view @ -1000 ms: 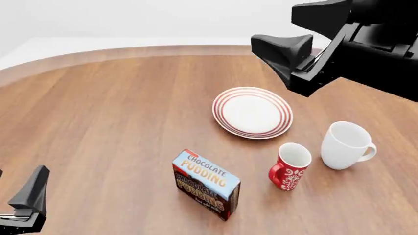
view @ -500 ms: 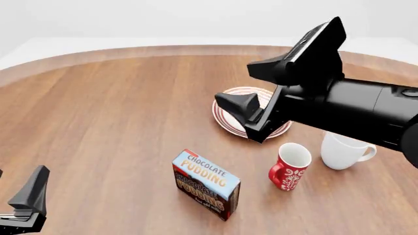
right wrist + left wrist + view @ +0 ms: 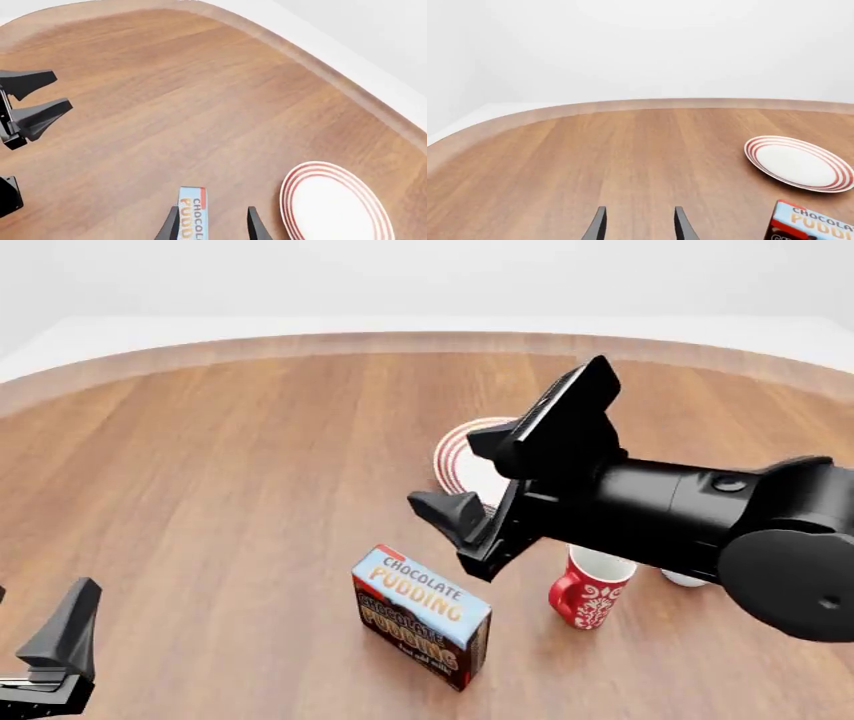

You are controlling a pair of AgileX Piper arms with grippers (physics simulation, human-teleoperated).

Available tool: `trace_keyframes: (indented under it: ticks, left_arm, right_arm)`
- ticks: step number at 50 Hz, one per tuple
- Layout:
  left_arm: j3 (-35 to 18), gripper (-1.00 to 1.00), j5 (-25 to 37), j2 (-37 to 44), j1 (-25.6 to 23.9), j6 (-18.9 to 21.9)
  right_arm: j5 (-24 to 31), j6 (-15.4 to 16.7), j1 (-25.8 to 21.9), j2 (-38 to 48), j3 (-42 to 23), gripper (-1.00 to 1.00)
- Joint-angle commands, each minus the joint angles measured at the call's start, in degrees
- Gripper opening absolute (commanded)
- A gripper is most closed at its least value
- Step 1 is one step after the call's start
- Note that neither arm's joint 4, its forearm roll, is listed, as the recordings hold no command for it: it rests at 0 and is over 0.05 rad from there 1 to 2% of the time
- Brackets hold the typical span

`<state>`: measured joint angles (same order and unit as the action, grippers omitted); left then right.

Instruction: Put the chocolate pudding to the right of the plate.

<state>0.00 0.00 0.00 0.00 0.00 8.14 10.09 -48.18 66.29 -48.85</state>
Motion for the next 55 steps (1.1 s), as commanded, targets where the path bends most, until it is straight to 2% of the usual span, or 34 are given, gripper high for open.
trace_keyframes:
  ticks: [1, 40, 55]
  left_arm:
    - [0.0, 1.0, 0.0, 0.0, 0.0, 0.0]
    - [0.0, 1.0, 0.0, 0.0, 0.0, 0.0]
    - [0.0, 1.0, 0.0, 0.0, 0.0, 0.0]
  right_arm:
    - [-2.11, -1.03, -0.79, 2.02, 1.65, 1.0]
    - [-7.76, -3.54, -2.08, 7.53, 5.24, 1.0]
    - [-7.96, -3.87, -1.7, 6.98, 6.28, 1.0]
